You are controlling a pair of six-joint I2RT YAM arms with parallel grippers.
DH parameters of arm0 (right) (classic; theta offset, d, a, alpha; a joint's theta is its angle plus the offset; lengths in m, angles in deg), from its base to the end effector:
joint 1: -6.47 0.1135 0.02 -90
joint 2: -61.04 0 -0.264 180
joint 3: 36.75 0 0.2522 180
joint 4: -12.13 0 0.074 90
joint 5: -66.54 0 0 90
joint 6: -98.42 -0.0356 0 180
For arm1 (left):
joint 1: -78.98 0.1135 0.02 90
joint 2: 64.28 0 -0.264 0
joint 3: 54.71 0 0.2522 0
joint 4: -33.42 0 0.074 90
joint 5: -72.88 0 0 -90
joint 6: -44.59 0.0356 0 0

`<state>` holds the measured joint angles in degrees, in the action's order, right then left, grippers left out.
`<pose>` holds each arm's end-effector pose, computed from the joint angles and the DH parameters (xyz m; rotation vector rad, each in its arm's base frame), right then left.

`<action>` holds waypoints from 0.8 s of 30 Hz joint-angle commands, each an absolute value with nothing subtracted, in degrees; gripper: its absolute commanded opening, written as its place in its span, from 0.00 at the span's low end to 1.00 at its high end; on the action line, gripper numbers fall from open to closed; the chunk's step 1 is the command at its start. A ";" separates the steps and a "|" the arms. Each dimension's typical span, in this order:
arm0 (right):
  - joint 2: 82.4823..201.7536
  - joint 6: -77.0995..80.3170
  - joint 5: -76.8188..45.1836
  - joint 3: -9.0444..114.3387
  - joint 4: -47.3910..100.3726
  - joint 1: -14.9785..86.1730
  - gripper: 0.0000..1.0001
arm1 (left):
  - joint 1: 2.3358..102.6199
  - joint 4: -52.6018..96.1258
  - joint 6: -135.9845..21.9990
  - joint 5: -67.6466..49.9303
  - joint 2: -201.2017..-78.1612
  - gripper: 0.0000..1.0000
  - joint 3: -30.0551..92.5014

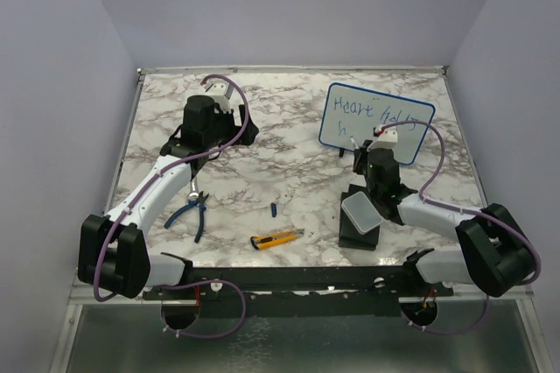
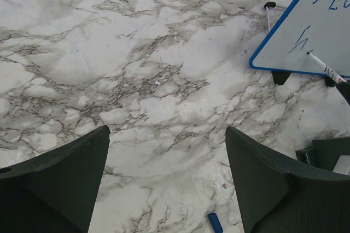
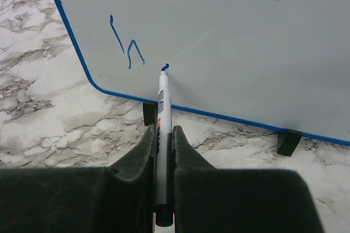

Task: Write a sentence on the whiteboard

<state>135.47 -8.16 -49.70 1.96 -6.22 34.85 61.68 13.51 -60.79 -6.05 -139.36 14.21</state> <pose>0.2318 0.1074 0.1889 0.1228 1.8394 0.1193 0.2850 -0.0959 0.2937 0.1589 2.0554 -0.5526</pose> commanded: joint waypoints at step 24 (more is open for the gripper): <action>135.74 -5.83 -51.71 3.74 -10.71 34.33 0.00 | 62.01 13.51 -60.23 -5.62 -138.28 0.87 14.07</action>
